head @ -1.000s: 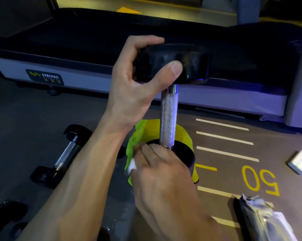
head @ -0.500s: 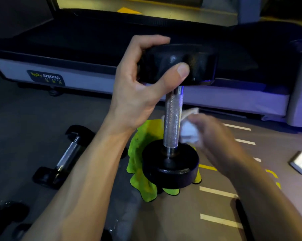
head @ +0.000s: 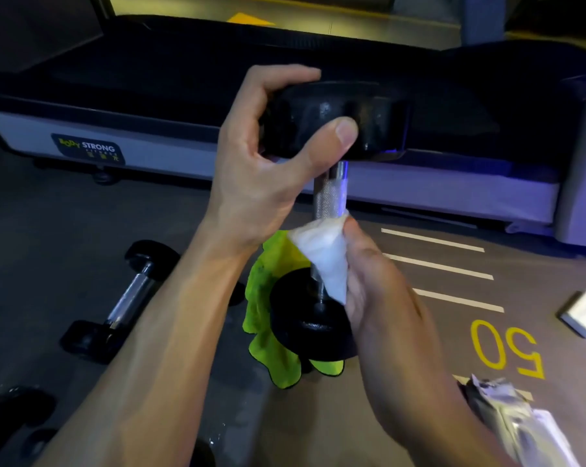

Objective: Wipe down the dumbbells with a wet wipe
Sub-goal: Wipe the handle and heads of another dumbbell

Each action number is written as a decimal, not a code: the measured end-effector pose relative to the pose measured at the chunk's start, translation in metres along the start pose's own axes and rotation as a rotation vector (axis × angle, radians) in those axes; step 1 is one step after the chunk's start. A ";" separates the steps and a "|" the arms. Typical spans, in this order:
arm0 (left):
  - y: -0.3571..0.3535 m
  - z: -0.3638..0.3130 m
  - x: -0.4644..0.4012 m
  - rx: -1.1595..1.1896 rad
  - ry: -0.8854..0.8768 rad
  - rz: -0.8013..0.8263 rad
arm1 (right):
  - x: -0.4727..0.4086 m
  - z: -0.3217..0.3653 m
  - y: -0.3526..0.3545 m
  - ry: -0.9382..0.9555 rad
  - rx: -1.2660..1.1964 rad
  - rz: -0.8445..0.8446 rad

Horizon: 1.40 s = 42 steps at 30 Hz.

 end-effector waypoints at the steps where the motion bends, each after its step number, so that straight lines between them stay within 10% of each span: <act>1: 0.000 0.000 0.000 0.001 -0.001 -0.001 | -0.005 0.008 -0.002 -0.014 -0.020 -0.032; 10: 0.000 -0.001 0.000 0.018 -0.021 0.025 | -0.054 0.042 -0.005 -0.165 -0.232 -0.150; 19: -0.003 -0.003 0.000 0.047 -0.026 0.049 | -0.018 0.028 -0.035 0.593 -0.007 -0.293; 22: 0.001 -0.004 0.000 0.064 -0.018 0.043 | -0.032 0.040 -0.025 0.331 -0.012 -0.364; 27: 0.004 -0.008 0.005 0.179 0.001 0.069 | -0.062 0.057 -0.010 0.067 -0.426 0.021; 36: 0.006 -0.005 0.005 0.148 0.016 0.025 | -0.001 0.013 0.014 0.338 0.711 -0.125; 42: 0.002 0.003 0.015 0.185 0.066 -0.027 | 0.017 -0.004 0.017 0.491 0.922 -0.260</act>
Point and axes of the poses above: each hand's wrist, its own x-axis away from the middle knuckle, its own y-axis out of the back of the hand, z = x × y, the point moved 1 cm from there along -x, towards the middle knuckle, and after that the axes turned 4 degrees about -y, right-handed, at the moved point
